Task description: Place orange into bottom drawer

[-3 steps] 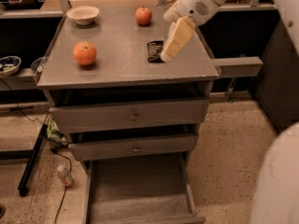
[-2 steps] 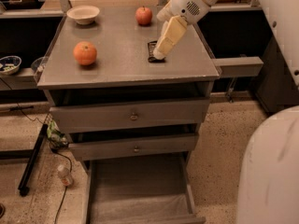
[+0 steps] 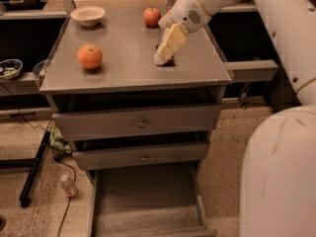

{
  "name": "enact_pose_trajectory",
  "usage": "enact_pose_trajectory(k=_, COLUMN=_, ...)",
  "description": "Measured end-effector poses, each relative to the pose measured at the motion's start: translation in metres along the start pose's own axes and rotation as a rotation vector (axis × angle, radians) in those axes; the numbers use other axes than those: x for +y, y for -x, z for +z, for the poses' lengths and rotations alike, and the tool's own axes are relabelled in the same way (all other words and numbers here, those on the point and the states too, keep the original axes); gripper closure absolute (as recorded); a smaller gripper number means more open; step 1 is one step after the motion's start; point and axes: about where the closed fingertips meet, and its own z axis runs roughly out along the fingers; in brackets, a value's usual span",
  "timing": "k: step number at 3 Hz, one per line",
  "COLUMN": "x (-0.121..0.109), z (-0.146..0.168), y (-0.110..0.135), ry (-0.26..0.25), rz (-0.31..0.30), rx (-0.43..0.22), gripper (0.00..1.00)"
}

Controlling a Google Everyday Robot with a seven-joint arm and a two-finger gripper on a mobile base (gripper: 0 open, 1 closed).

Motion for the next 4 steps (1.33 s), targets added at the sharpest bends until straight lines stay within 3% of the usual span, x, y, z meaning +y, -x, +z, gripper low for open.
enact_pose_trajectory(k=1, x=-0.011, z=0.020, y=0.002, ry=0.024, rz=0.007, rx=-0.052, gripper=0.00)
enact_pose_trajectory(k=2, x=-0.024, z=0.068, y=0.017, ry=0.080, rz=-0.021, rx=-0.050, gripper=0.00)
enact_pose_trajectory(k=4, x=-0.030, z=0.081, y=0.016, ry=0.085, rz=-0.008, rx=-0.076, gripper=0.00)
